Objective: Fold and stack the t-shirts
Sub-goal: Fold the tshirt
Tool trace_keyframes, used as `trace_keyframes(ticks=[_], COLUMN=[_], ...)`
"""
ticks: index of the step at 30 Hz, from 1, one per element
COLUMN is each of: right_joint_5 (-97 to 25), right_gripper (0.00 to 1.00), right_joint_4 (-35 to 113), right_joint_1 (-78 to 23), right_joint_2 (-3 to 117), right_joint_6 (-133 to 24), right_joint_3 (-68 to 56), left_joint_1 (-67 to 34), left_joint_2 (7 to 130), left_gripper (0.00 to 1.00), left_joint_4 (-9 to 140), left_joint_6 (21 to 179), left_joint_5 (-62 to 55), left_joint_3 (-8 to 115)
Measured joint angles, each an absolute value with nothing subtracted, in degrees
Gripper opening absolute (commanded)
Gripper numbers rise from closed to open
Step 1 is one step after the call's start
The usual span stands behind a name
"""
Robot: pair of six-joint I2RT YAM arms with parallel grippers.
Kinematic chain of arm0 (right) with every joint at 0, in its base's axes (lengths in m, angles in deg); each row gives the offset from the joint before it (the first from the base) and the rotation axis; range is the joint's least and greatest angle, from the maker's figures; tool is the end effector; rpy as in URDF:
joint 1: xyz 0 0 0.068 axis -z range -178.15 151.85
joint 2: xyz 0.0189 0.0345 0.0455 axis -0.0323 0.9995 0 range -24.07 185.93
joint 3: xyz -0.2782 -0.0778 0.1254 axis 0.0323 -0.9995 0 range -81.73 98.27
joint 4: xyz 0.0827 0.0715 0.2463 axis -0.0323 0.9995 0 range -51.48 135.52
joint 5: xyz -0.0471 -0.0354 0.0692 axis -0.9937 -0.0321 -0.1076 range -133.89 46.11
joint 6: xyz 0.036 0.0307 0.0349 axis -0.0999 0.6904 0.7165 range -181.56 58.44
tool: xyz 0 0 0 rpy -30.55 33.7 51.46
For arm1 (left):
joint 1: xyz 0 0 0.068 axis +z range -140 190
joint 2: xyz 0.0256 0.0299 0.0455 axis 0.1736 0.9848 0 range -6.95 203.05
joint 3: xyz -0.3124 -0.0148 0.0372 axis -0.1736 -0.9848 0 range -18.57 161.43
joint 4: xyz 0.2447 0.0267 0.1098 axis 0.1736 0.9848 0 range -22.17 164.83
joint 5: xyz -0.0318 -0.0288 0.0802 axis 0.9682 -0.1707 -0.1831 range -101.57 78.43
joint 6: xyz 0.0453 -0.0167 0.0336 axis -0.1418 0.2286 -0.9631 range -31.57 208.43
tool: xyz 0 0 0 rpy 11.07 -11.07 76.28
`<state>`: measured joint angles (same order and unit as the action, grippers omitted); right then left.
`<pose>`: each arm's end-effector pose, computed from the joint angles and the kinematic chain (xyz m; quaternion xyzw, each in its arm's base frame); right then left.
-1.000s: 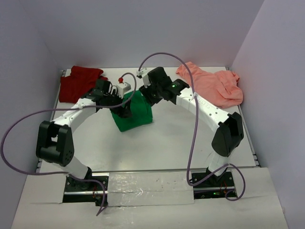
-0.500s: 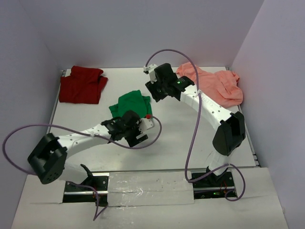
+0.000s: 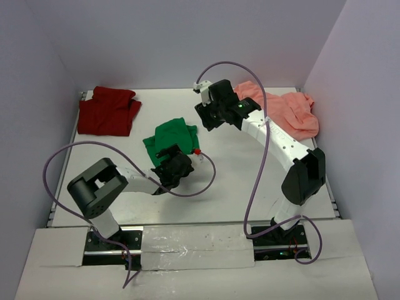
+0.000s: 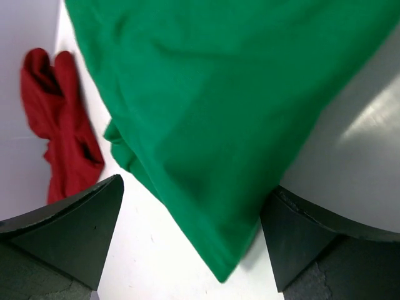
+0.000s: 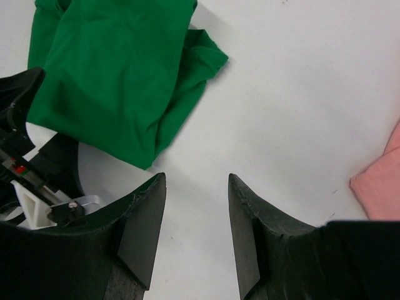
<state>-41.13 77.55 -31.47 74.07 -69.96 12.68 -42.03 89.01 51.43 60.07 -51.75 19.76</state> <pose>0.3382 0.2248 0.3819 -0.3352 0.8525 0.1079 0.3863 0.2176 -0.2342 0.1668 0.4437 0.7449 0.2267 0.4437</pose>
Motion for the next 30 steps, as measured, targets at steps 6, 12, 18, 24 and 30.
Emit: trace_keyframes(ticks=[6, 12, 18, 24, 30], right_joint_5=[-40.78, -39.92, -38.61, -37.04, -36.03], right_gripper=[0.51, 0.51, 0.51, 0.51, 0.51], right_joint_4=[77.57, 77.64, 77.85, 78.01, 78.01], right_joint_1=[-31.25, -31.14, -30.29, -28.69, -28.37], right_joint_2=[73.83, 73.37, 71.98, 70.03, 69.59], right_joint_6=[-69.96, -69.92, -69.66, -69.11, -68.85], right_joint_3=[12.71, 12.73, 12.73, 12.73, 12.68], left_joint_1=[-42.38, -42.60, -42.12, -38.49, -30.62], left_joint_2=[93.74, 98.67, 101.04, 97.14, 88.49], left_gripper=[0.88, 0.01, 0.00, 0.00, 0.00], left_joint_4=[45.75, 46.86, 50.07, 57.81, 67.58], left_joint_6=[58.69, 59.92, 60.01, 62.74, 64.07], left_joint_5=[-54.44, -50.35, -48.91, -42.24, -38.49], left_joint_3=[21.66, 24.79, 28.79, 30.86, 37.20])
